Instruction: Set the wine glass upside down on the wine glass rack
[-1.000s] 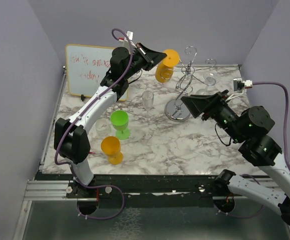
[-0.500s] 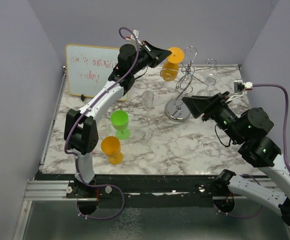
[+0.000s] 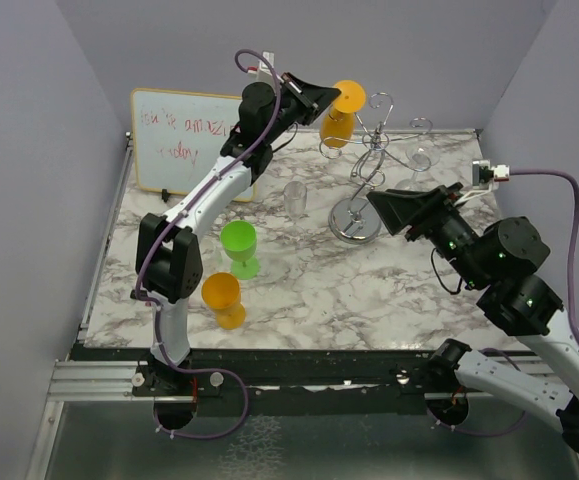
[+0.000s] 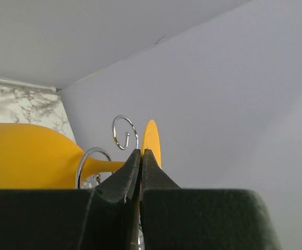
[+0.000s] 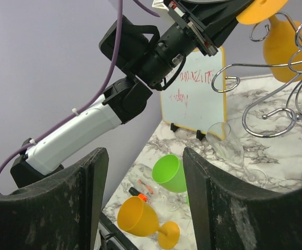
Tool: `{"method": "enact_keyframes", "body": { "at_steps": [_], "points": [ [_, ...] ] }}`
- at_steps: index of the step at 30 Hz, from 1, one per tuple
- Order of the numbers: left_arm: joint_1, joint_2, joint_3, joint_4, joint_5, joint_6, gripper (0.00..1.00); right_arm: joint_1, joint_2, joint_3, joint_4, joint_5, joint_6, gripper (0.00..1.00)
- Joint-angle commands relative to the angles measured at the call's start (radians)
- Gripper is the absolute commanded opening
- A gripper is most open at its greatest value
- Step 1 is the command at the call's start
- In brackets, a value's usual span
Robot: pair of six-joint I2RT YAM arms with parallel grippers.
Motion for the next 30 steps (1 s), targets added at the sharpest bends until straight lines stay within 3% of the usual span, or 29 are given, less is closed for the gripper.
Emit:
{"method": "enact_keyframes", "body": {
  "at_steps": [1, 30],
  "points": [
    [0.004, 0.01, -0.005, 0.025, -0.075, 0.025, 0.0, 0.005, -0.015, -0.013, 0.019, 0.034, -0.014, 0.64],
    [0.028, -0.105, -0.181, 0.05, 0.011, 0.032, 0.0, 0.006, -0.009, -0.033, 0.014, -0.014, 0.019, 0.64]
  ]
}}
